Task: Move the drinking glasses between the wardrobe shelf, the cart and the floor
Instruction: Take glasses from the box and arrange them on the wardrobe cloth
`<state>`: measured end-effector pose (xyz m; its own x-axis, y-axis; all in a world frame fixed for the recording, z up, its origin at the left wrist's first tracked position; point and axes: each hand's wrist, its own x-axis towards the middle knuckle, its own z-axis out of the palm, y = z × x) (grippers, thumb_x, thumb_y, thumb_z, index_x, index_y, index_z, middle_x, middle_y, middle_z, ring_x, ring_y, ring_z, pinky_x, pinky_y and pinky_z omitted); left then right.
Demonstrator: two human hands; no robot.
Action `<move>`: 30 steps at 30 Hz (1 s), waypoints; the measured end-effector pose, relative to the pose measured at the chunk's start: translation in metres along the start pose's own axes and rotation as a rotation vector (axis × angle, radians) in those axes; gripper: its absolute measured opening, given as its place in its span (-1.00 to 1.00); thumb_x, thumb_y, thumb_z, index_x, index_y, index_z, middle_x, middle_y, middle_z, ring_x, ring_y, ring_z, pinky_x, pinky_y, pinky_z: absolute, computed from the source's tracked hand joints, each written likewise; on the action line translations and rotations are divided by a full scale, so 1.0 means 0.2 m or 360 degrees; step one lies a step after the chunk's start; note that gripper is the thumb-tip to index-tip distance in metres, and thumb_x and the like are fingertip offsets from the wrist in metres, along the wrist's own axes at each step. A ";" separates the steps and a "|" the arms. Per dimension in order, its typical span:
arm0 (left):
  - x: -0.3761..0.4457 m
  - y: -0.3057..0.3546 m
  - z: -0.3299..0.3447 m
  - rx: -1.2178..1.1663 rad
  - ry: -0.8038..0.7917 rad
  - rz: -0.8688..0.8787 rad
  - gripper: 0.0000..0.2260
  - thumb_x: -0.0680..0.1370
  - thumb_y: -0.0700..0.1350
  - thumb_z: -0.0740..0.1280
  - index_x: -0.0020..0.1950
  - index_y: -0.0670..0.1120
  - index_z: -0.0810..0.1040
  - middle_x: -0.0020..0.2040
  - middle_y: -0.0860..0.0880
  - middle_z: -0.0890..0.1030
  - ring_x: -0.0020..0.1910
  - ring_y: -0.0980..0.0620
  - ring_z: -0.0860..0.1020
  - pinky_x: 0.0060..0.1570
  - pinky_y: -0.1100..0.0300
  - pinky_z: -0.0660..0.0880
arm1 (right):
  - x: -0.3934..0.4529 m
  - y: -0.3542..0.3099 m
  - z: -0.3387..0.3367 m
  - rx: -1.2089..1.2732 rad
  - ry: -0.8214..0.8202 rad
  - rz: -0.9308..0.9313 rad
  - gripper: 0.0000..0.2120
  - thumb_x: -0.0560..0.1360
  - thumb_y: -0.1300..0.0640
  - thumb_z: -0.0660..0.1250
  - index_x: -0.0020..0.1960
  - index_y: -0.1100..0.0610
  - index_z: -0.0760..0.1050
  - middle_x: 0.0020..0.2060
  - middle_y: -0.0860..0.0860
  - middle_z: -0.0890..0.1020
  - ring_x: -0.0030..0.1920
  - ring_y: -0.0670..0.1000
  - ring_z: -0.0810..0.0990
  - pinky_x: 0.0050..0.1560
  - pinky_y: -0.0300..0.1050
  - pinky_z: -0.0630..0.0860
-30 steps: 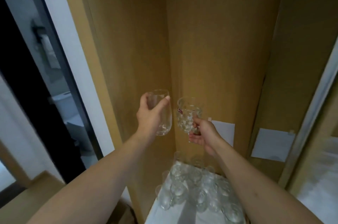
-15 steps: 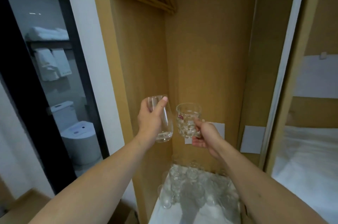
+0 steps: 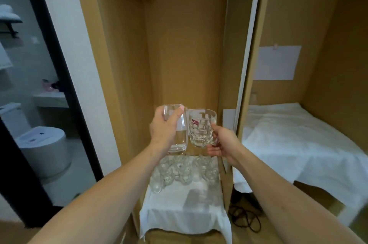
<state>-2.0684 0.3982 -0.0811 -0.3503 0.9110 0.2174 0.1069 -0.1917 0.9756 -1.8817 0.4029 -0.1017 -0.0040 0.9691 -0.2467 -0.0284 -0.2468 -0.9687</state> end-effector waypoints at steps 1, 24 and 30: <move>-0.04 0.00 0.02 0.0009 -0.0022 0.0002 -0.45 0.29 0.44 0.44 0.15 0.16 0.55 0.02 -0.09 0.66 0.02 -0.21 0.65 0.11 -0.23 0.59 | -0.03 0.01 -0.03 0.0017 0.0032 -0.0003 -0.61 0.66 -0.11 0.23 0.22 0.19 0.57 -0.20 0.14 0.64 -0.37 0.04 0.59 -0.17 0.03 0.67; -0.52 0.14 1.13 0.0004 -0.0215 -0.0056 -0.69 0.31 0.44 0.42 -0.10 0.32 0.52 -0.18 0.04 0.61 -0.14 -0.13 0.59 0.01 -0.07 0.58 | -0.26 0.04 -1.28 0.0100 0.0308 0.0062 -0.65 0.61 -0.10 0.32 -0.12 0.18 0.43 -0.17 0.21 0.55 -0.23 0.17 0.55 -0.26 -0.02 0.67; -0.58 0.16 1.45 -0.0026 -0.0285 -0.0085 -0.26 0.28 0.49 0.44 0.24 0.00 0.54 -0.08 -0.18 0.59 -0.24 -0.17 0.58 -0.20 -0.06 0.58 | -0.22 0.03 -1.60 0.0092 0.0342 0.0115 -0.64 0.60 -0.11 0.33 -0.11 0.19 0.44 -0.20 0.22 0.57 -0.25 0.17 0.56 -0.29 -0.05 0.67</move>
<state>-1.7557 0.3926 -0.0838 -0.1837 0.9702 0.1579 0.0773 -0.1459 0.9863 -1.5620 0.3576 -0.1061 0.2045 0.9244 -0.3221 -0.0932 -0.3092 -0.9464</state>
